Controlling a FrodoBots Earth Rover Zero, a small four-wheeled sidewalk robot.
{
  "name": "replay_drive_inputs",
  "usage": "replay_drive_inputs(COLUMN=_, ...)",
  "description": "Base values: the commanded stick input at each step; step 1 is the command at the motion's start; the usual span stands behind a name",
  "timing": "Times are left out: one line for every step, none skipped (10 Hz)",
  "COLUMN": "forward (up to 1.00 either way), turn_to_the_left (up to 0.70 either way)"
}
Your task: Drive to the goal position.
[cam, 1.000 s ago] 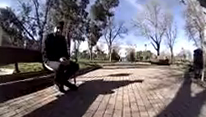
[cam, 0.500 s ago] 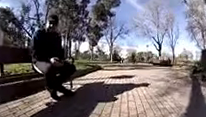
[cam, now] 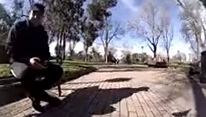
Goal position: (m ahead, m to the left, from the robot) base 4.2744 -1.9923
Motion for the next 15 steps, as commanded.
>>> replay_drive_inputs(forward=0.85, turn_to_the_left=0.00)
replay_drive_inputs(forward=1.00, turn_to_the_left=-0.16)
replay_drive_inputs(forward=1.00, turn_to_the_left=-0.40)
replay_drive_inputs(forward=1.00, turn_to_the_left=-0.40)
replay_drive_inputs(forward=1.00, turn_to_the_left=-0.37)
replay_drive_inputs(forward=1.00, turn_to_the_left=0.00)
replay_drive_inputs(forward=1.00, turn_to_the_left=0.00)
replay_drive_inputs(forward=1.00, turn_to_the_left=0.00)
replay_drive_inputs(forward=1.00, turn_to_the_left=0.00)
replay_drive_inputs(forward=1.00, turn_to_the_left=0.00)
replay_drive_inputs(forward=1.00, turn_to_the_left=0.00)
replay_drive_inputs(forward=1.00, turn_to_the_left=0.00)
replay_drive_inputs(forward=1.00, turn_to_the_left=0.00)
replay_drive_inputs(forward=1.00, turn_to_the_left=0.00)
replay_drive_inputs(forward=1.00, turn_to_the_left=0.00)
